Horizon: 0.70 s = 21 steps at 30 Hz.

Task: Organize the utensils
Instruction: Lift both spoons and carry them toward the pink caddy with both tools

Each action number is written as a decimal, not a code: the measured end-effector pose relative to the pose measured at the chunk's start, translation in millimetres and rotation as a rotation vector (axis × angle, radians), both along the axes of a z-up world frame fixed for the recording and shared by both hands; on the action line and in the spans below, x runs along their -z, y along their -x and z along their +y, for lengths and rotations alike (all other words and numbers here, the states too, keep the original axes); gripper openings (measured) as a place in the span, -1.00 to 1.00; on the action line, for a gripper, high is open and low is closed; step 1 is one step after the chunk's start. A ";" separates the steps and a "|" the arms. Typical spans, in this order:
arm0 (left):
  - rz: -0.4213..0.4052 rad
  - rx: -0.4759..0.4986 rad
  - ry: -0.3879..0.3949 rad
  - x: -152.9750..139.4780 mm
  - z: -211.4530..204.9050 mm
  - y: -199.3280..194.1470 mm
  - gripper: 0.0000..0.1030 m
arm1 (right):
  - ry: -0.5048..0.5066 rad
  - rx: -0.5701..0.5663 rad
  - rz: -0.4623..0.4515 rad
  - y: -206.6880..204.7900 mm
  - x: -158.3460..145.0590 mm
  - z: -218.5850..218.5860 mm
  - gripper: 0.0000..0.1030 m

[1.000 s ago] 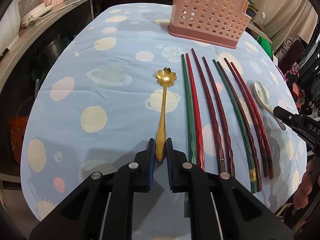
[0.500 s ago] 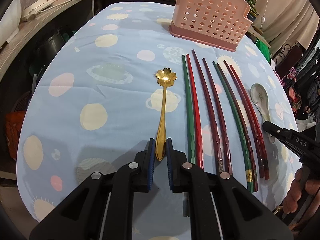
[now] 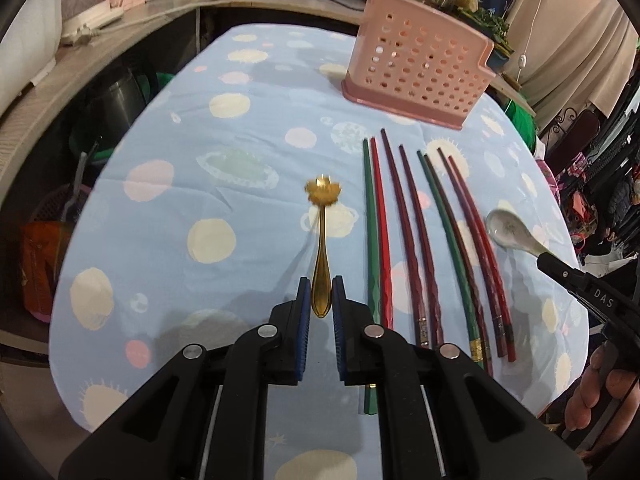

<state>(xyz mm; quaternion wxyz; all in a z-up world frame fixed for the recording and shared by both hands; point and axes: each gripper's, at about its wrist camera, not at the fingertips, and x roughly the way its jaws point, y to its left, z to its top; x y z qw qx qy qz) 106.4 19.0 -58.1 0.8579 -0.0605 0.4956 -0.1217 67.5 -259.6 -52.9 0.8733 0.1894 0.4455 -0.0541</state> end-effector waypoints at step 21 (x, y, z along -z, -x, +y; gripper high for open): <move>-0.160 -0.028 -0.006 -67.2 6.4 -28.1 -0.81 | 0.053 -0.005 -0.083 -11.3 -38.2 -2.5 -0.90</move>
